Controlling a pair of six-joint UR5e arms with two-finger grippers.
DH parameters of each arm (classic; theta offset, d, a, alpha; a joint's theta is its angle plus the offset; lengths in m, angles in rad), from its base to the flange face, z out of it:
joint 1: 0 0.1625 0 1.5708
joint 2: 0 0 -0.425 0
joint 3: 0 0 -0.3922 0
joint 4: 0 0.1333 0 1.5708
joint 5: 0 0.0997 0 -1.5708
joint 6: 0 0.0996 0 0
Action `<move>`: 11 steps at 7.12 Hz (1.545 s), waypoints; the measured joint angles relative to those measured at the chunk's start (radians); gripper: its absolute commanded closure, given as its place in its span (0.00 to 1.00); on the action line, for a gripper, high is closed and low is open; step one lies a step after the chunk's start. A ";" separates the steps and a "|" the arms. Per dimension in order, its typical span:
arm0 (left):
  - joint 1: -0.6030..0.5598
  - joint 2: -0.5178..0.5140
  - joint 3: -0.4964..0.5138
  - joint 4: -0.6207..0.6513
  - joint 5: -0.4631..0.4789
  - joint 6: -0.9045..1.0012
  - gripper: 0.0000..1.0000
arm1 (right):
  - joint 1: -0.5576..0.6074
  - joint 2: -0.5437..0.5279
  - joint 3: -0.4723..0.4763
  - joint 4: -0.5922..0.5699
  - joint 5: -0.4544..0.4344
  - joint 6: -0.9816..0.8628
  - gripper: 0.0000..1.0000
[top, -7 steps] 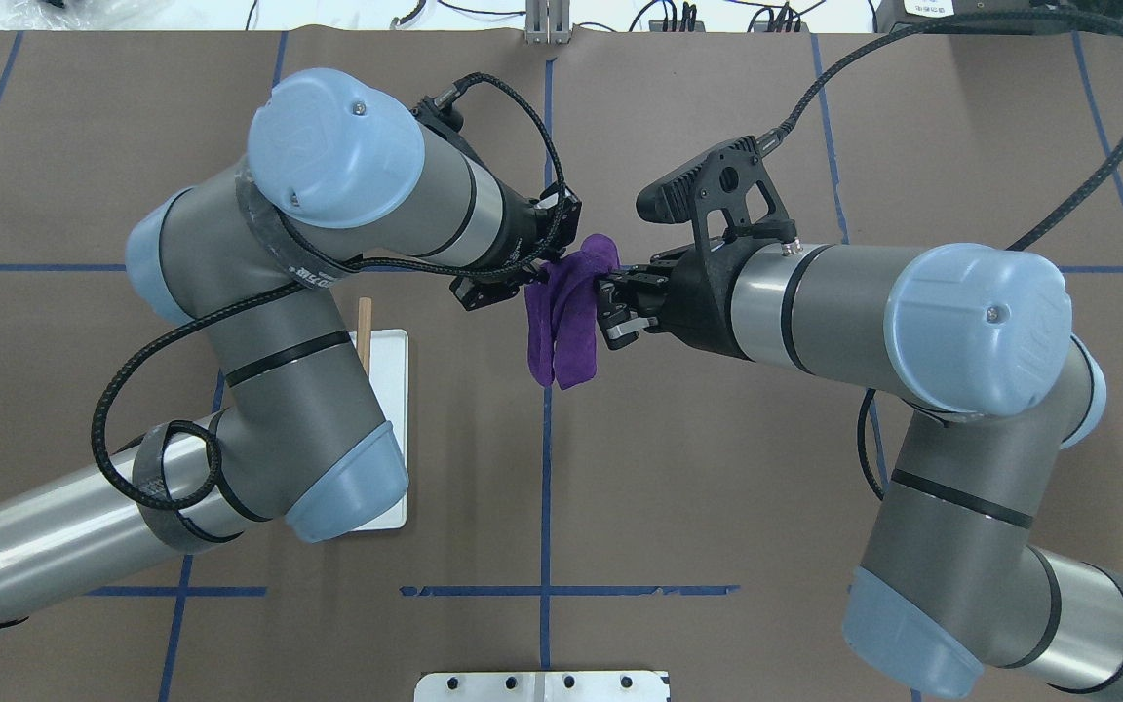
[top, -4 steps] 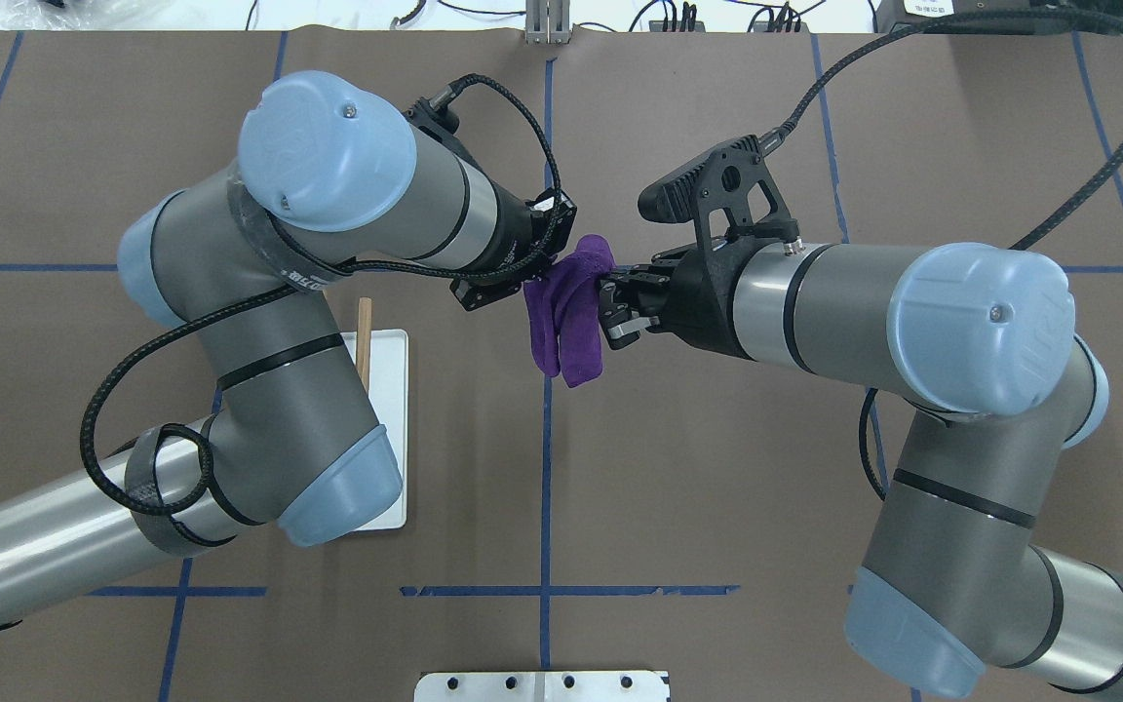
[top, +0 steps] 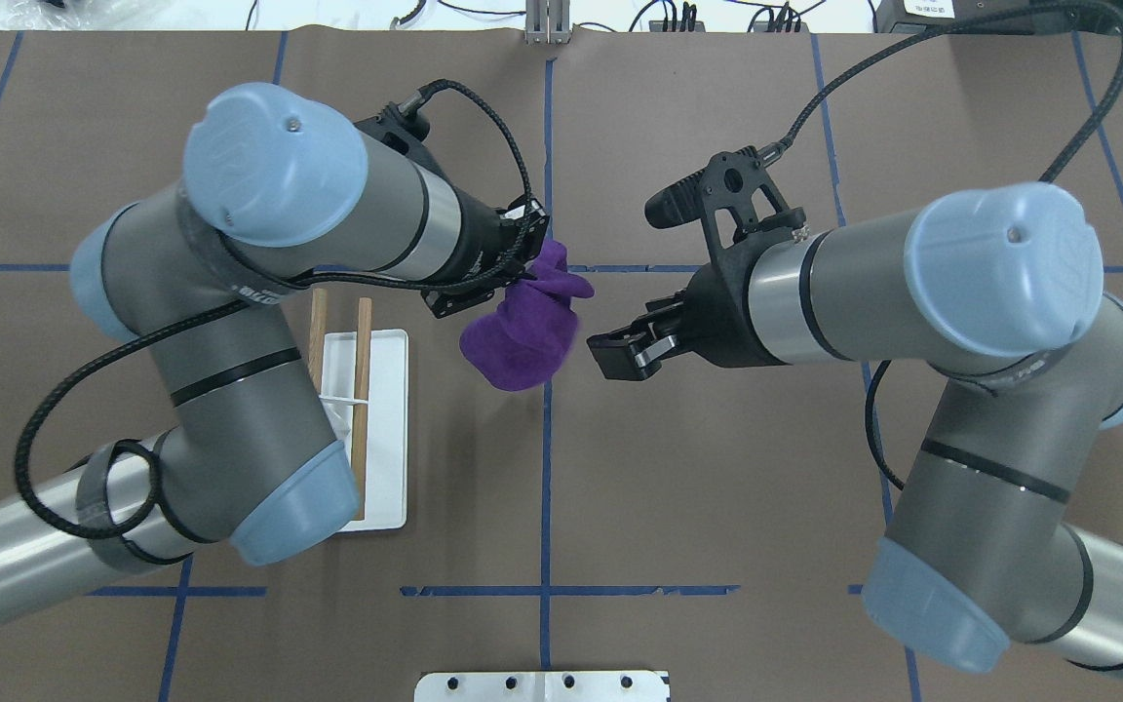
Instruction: Hang towel on rack
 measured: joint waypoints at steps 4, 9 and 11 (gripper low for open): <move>-0.038 0.256 -0.127 0.000 -0.006 0.382 1.00 | 0.220 -0.042 -0.079 -0.338 0.084 -0.308 0.00; -0.117 0.437 -0.130 -0.016 -0.008 0.773 1.00 | 0.475 -0.216 -0.092 -0.486 0.152 -0.834 0.00; -0.131 0.446 -0.123 -0.017 -0.008 0.798 0.94 | 0.500 -0.233 -0.094 -0.486 0.162 -0.871 0.00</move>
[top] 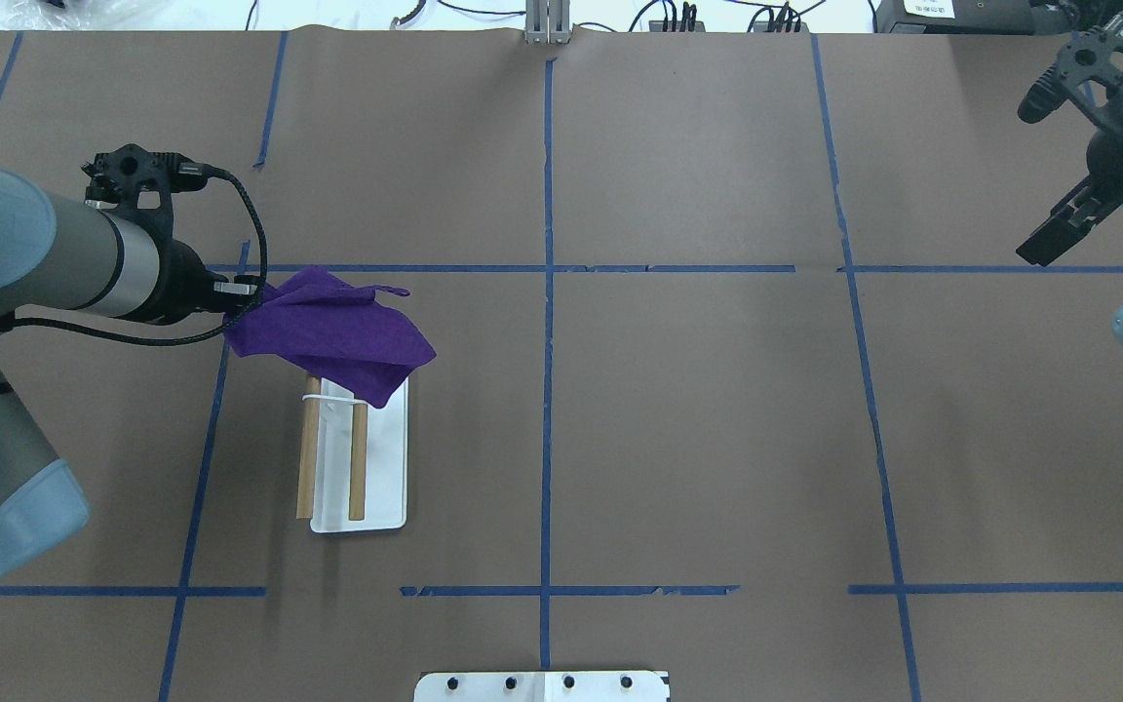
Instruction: Hang towel on rack
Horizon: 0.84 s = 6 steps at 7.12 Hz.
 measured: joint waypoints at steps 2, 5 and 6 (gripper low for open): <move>-0.001 0.001 0.007 0.000 0.001 0.010 0.00 | 0.005 -0.002 -0.001 0.000 0.001 -0.003 0.00; -0.012 0.000 0.017 0.001 0.001 0.084 0.00 | 0.054 -0.055 -0.008 0.000 -0.003 0.010 0.00; -0.034 0.000 0.017 0.004 -0.005 0.132 0.00 | 0.100 -0.095 -0.035 0.001 -0.009 0.007 0.00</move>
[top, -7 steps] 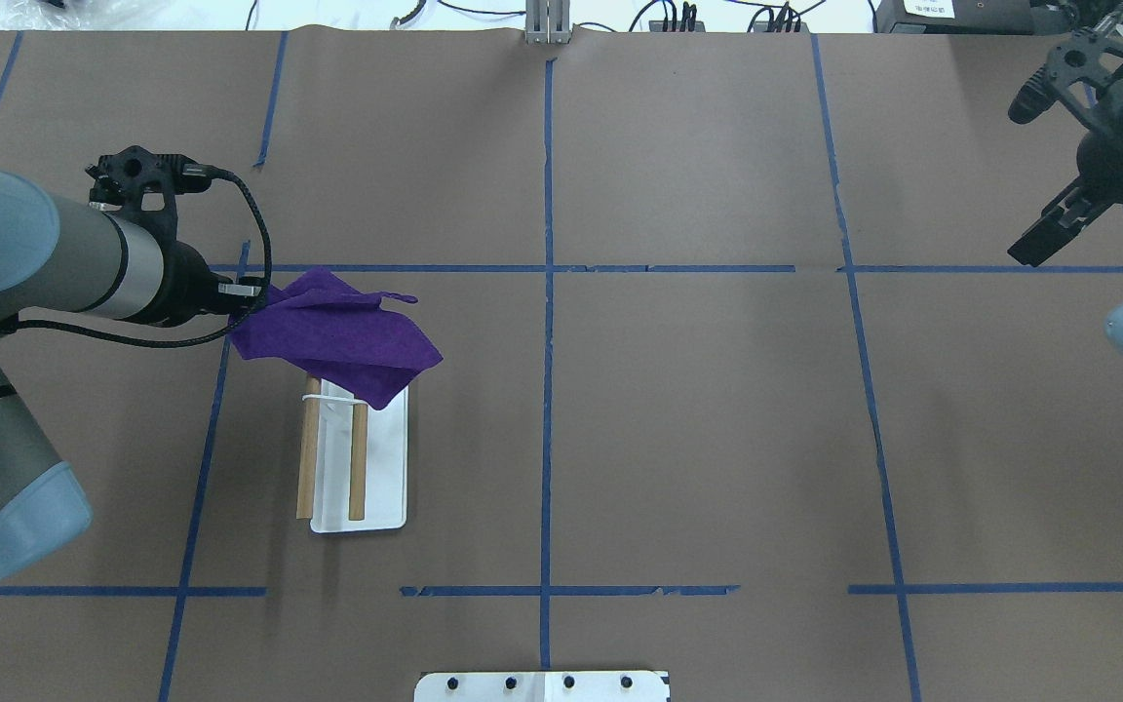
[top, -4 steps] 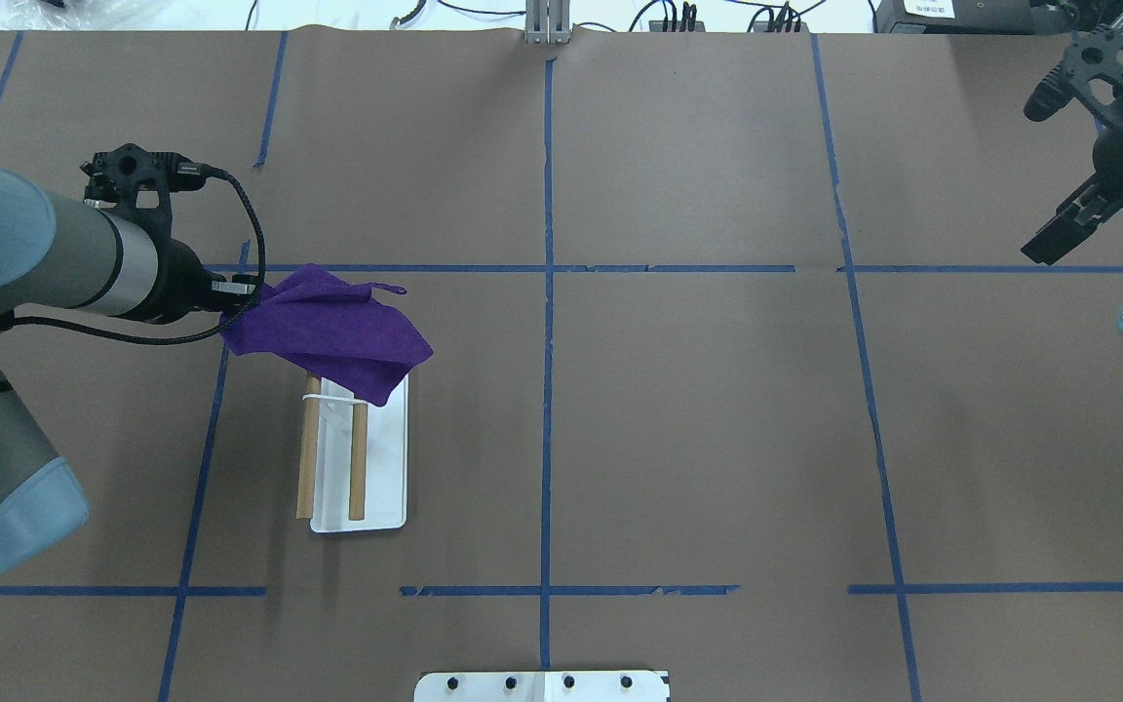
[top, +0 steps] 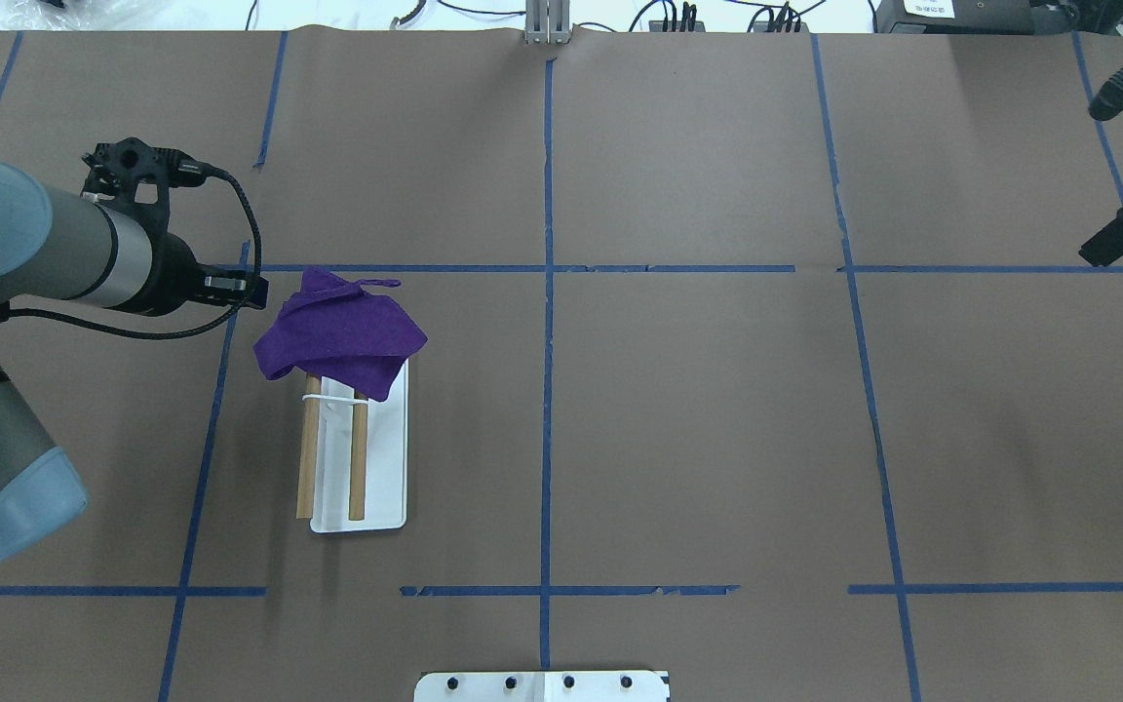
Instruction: Hang towel on rack
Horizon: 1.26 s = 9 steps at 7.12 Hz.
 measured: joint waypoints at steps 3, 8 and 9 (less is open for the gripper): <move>-0.199 0.077 0.006 0.011 -0.116 0.377 0.00 | 0.186 -0.083 -0.143 0.024 0.110 -0.022 0.00; -0.635 0.208 0.264 0.094 -0.471 0.673 0.00 | 0.356 -0.252 -0.232 0.138 0.256 -0.009 0.00; -0.662 0.247 0.273 0.099 -0.459 0.719 0.00 | 0.358 -0.259 -0.231 0.150 0.257 0.011 0.00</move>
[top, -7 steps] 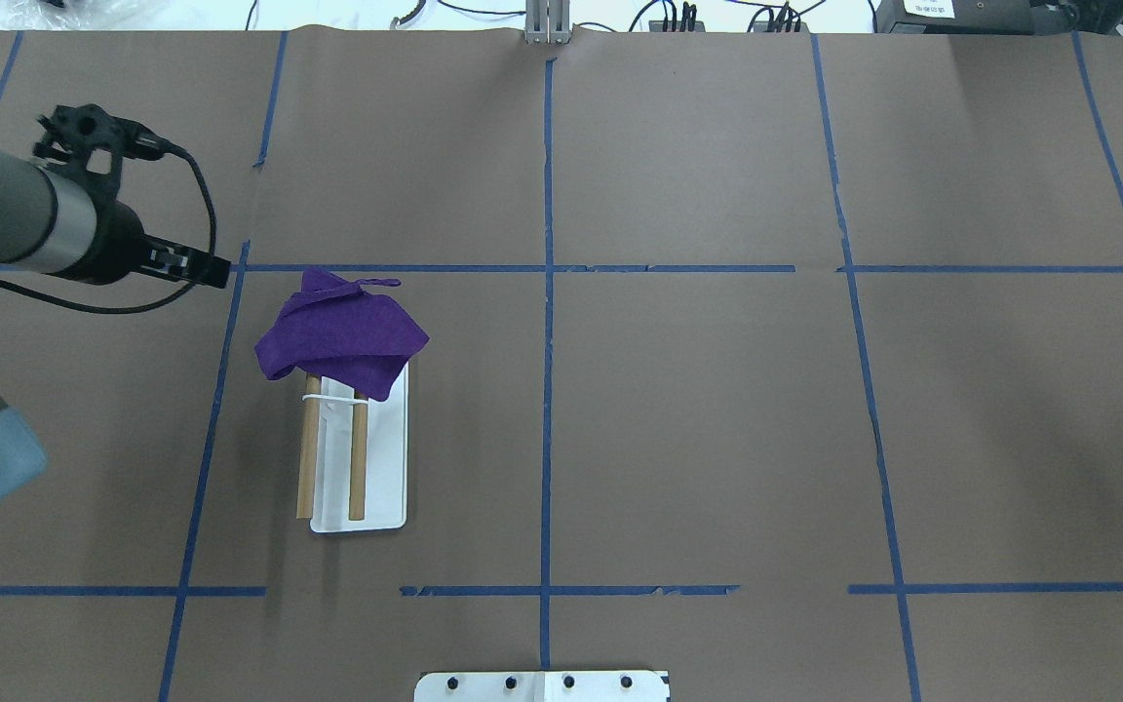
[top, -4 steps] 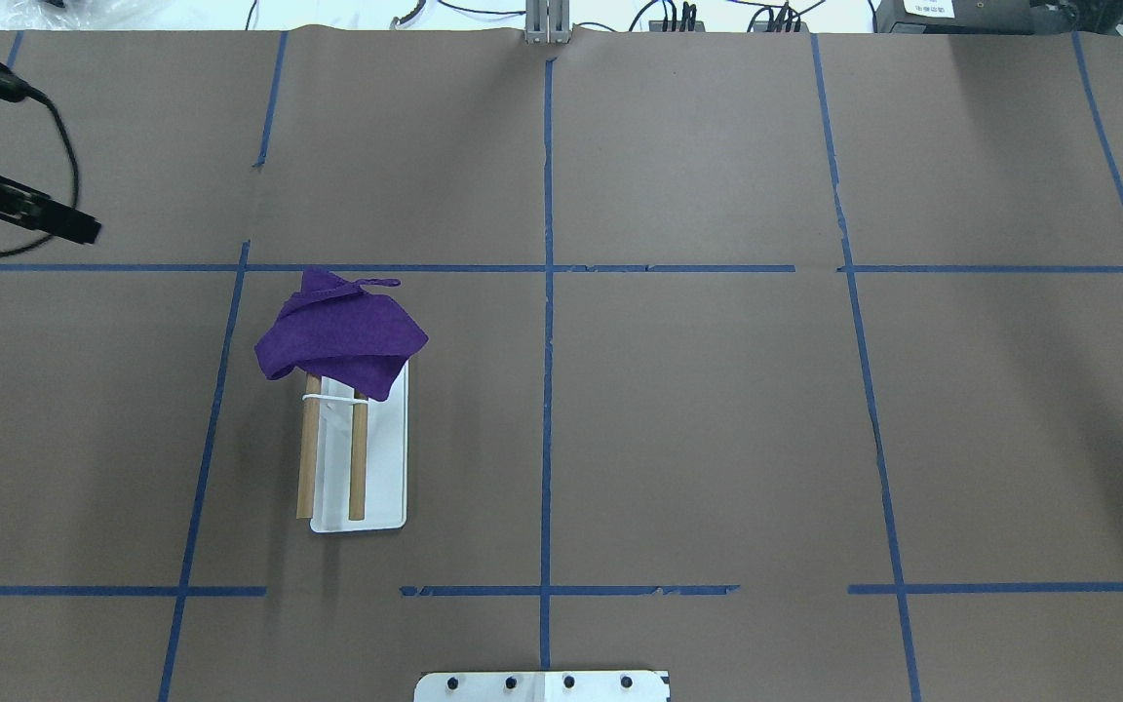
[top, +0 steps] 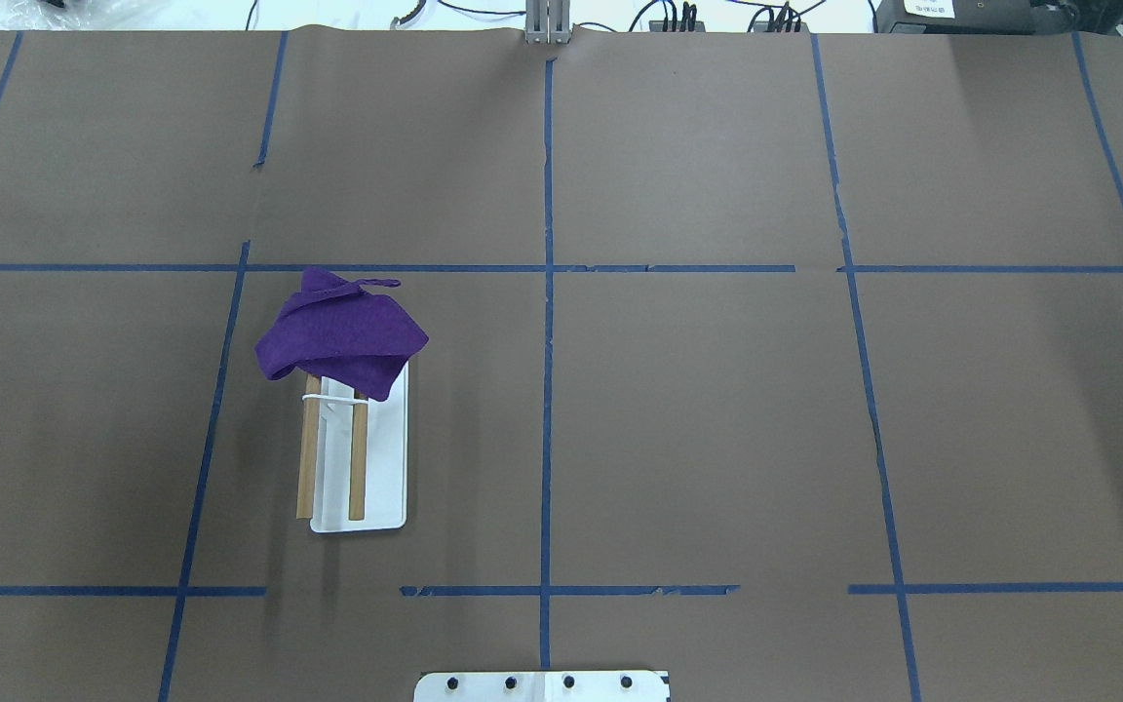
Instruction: Hang towel on rack
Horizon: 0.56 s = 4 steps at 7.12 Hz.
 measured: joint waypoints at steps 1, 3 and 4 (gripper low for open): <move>-0.018 0.039 0.003 0.016 0.006 0.050 0.00 | 0.000 0.001 0.003 0.006 0.001 0.022 0.00; -0.051 0.073 -0.003 0.079 0.007 0.119 0.00 | 0.001 0.005 0.006 0.008 0.001 0.037 0.00; -0.068 0.079 -0.007 0.096 0.007 0.133 0.00 | 0.001 0.007 0.007 0.009 0.001 0.039 0.00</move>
